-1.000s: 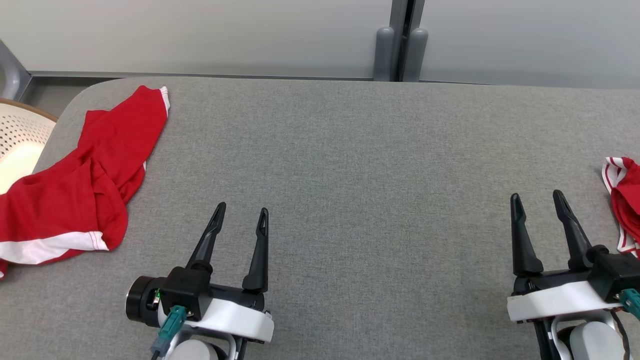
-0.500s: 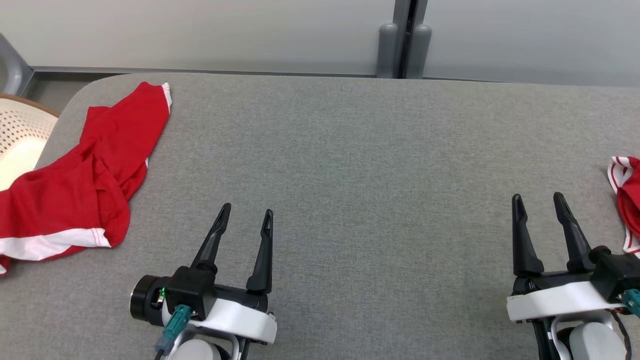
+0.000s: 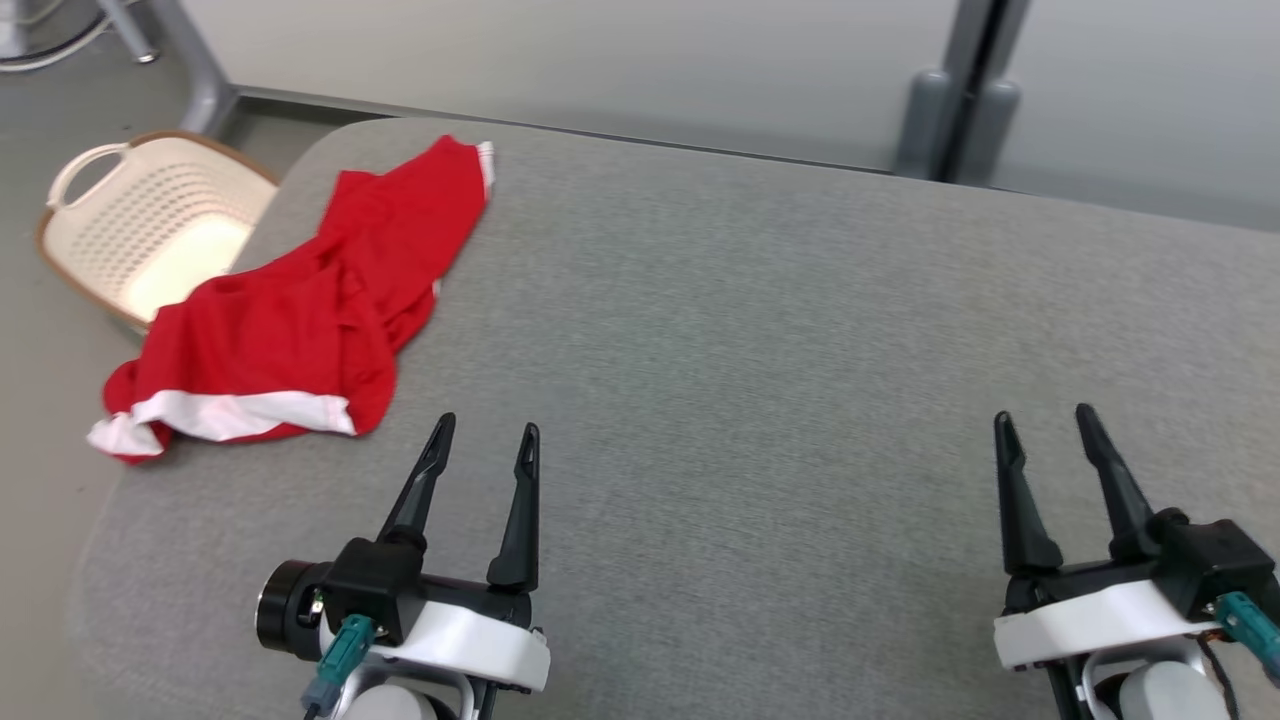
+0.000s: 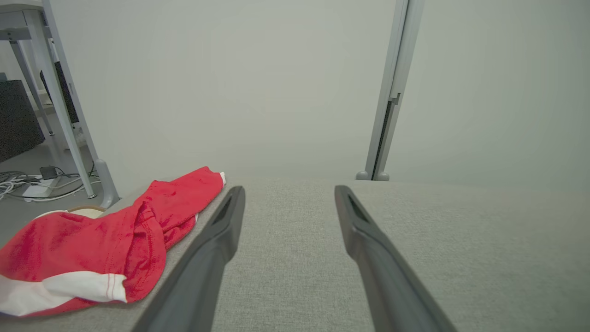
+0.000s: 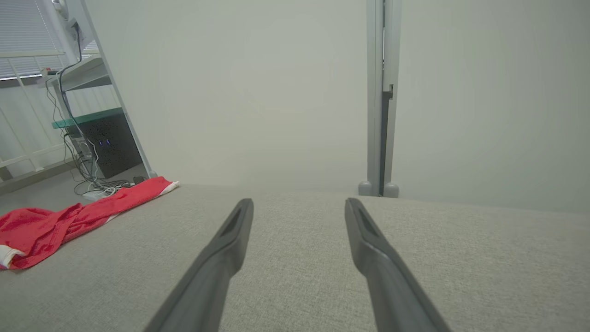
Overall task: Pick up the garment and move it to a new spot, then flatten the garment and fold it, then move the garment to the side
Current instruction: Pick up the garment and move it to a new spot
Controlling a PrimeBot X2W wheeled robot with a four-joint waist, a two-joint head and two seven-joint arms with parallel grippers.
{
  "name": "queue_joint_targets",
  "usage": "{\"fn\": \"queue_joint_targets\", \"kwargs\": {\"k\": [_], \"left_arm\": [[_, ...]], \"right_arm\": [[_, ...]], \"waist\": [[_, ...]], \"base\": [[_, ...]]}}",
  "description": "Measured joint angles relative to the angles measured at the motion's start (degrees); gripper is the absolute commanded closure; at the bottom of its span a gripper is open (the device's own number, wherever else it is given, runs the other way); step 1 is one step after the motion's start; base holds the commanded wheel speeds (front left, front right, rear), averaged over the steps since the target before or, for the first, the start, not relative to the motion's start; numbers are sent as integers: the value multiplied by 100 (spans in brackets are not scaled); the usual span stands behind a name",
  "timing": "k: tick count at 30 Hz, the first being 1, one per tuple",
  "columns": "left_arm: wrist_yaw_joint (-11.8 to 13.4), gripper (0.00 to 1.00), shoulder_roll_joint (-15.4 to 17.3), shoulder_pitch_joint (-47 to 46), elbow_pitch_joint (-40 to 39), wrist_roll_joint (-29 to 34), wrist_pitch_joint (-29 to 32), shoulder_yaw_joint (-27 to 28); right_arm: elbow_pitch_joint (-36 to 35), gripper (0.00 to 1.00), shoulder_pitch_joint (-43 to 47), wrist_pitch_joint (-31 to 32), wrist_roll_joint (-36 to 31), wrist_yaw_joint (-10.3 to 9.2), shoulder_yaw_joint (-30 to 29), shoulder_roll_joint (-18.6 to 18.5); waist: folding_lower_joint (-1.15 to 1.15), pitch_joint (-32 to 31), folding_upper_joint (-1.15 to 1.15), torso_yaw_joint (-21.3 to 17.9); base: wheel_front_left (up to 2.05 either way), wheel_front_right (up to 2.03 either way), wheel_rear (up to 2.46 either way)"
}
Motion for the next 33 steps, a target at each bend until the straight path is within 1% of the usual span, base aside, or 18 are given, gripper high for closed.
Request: {"fn": "queue_joint_targets", "kwargs": {"k": [10,14,21,23,33], "left_arm": [[-26,0,2,225,-20,-14,0,205],[22,0,7,325,-136,4,0,402],[182,0,4,522,-403,16,0,679],[193,0,1,602,-445,14,0,715],[235,0,2,675,-509,-10,0,800]], "right_arm": [[132,0,83,0,83,-1,413,-30],[214,0,35,-1,127,-2,749,-30],[479,0,-291,-1,333,-2,1279,-175],[542,0,-358,-1,379,-2,1357,-201],[650,0,-498,-1,501,-2,1455,-263]], "waist": [[0,-151,0,940],[0,-177,0,1235],[0,-98,0,1350],[0,-92,0,1358],[0,-91,0,1350]], "base": [[0,0,0],[0,0,0],[0,0,0],[0,0,0],[0,0,0]]}}
